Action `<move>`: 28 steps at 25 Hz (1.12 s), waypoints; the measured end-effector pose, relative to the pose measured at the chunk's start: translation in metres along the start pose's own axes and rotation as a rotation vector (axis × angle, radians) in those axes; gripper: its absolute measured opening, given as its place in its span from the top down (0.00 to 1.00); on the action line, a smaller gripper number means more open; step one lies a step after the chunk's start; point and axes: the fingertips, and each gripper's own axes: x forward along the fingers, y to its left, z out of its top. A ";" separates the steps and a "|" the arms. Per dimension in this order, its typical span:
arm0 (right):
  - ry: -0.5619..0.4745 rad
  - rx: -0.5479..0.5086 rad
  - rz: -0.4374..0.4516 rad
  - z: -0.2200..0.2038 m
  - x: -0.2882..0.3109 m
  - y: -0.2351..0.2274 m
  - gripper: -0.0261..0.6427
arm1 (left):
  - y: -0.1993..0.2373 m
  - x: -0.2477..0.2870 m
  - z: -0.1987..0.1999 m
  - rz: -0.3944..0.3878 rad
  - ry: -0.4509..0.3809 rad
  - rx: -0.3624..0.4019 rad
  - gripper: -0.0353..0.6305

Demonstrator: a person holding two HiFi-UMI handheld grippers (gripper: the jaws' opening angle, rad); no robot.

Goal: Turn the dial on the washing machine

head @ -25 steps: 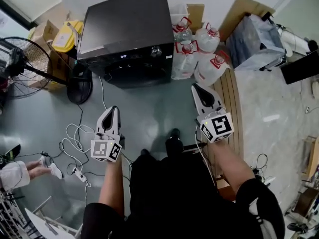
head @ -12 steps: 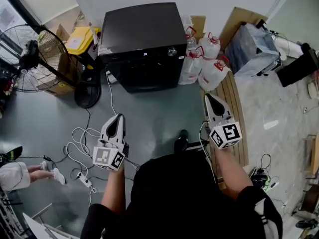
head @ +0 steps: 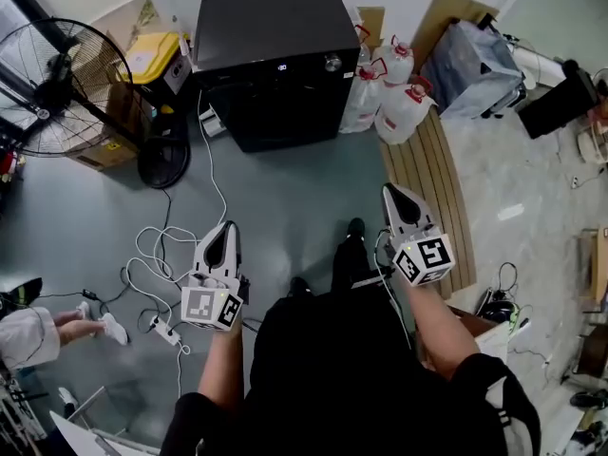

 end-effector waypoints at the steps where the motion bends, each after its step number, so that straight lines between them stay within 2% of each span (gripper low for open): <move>1: 0.008 0.008 -0.003 -0.005 -0.005 0.007 0.93 | 0.000 -0.008 -0.007 -0.011 0.007 -0.008 0.92; 5: 0.027 0.002 0.006 -0.012 -0.024 0.029 0.93 | -0.010 -0.030 -0.026 -0.044 0.023 -0.034 0.92; 10: 0.026 -0.031 0.072 -0.005 -0.033 0.030 0.93 | -0.032 -0.035 -0.016 -0.032 0.003 -0.060 0.92; 15: 0.019 -0.059 0.156 0.000 -0.029 0.029 0.93 | -0.056 -0.025 -0.009 -0.012 -0.014 -0.046 0.92; 19: 0.003 -0.090 0.195 0.005 -0.041 0.004 0.93 | -0.087 -0.002 -0.008 0.000 -0.025 -0.033 0.92; 25: 0.019 -0.049 0.194 -0.005 -0.069 -0.052 0.93 | -0.146 0.023 0.004 -0.024 -0.020 -0.002 0.92; 28: 0.019 -0.042 0.204 -0.008 -0.074 -0.071 0.93 | -0.161 0.039 -0.007 -0.026 0.000 -0.004 0.92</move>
